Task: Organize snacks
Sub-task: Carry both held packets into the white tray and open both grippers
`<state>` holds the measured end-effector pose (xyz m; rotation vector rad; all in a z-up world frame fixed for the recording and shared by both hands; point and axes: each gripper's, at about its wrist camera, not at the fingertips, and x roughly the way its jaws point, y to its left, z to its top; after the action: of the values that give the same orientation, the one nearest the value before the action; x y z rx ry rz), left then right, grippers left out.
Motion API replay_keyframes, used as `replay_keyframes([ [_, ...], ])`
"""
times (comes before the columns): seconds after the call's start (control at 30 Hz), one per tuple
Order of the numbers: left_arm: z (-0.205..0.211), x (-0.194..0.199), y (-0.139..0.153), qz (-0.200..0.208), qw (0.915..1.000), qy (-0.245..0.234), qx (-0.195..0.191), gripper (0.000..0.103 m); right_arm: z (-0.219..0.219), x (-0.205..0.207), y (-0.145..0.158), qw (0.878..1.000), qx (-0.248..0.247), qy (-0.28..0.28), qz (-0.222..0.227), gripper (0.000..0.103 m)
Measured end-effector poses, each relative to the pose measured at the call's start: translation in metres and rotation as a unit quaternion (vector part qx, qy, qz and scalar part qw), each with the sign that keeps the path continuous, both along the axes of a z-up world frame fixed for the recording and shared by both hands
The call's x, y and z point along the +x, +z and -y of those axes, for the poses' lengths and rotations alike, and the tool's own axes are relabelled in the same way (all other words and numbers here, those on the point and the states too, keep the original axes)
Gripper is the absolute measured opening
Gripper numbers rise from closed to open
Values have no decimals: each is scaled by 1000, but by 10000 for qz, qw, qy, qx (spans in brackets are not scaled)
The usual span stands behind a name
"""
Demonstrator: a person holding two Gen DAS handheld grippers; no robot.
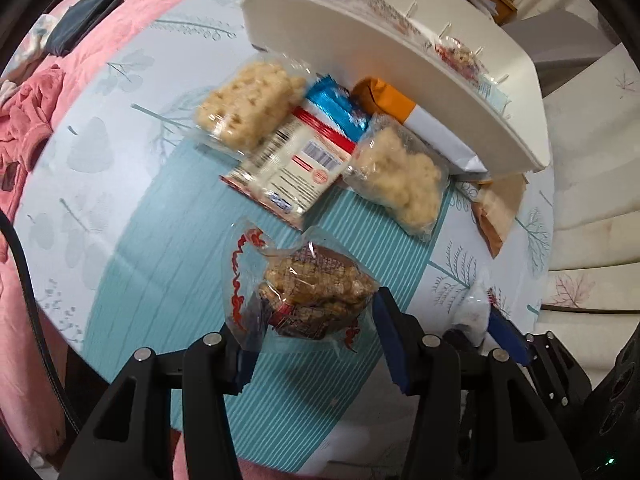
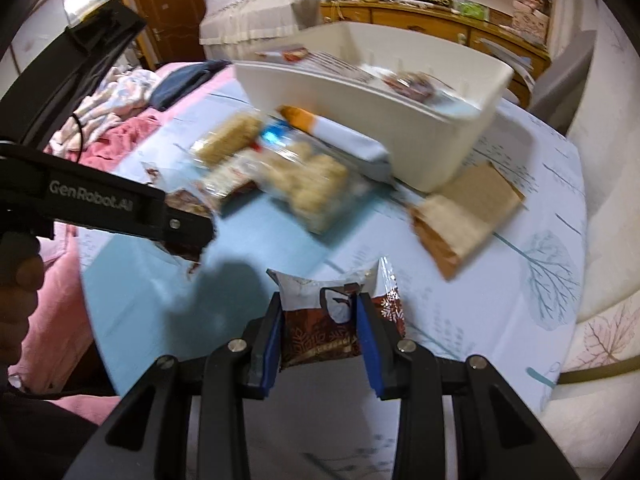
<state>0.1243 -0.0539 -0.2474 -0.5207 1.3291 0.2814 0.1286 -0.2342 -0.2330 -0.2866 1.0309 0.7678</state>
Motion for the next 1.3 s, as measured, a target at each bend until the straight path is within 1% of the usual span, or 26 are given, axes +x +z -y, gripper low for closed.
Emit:
replay_keyframes([
  [0.2,-23,-2,38,62,9999,69,55,51,-23,-9,21,9997,138,165,131,35],
  [0.43,-55,10,74,89,9999,0,68,51,-45,1,48,9988,385,-24,294,35],
  [0.63,-73,37,108,246,9988,-362,201,52,-58,19,78,9961,604,-386,519,35],
  [0.73,-80,53,123,337,9975,-587,181,52,-63,33,91,9938,647,-651,634,35],
  [0.93,-84,91,148,556,9920,-1107,242,52,-68,64,111,9866,728,-1214,814,35],
  [1.13,-87,131,164,796,9854,-1484,252,52,-68,94,126,9777,746,-1691,997,35],
  [1.3,-83,165,168,1004,9788,-1775,195,52,-68,117,128,9710,740,-2018,1044,36],
])
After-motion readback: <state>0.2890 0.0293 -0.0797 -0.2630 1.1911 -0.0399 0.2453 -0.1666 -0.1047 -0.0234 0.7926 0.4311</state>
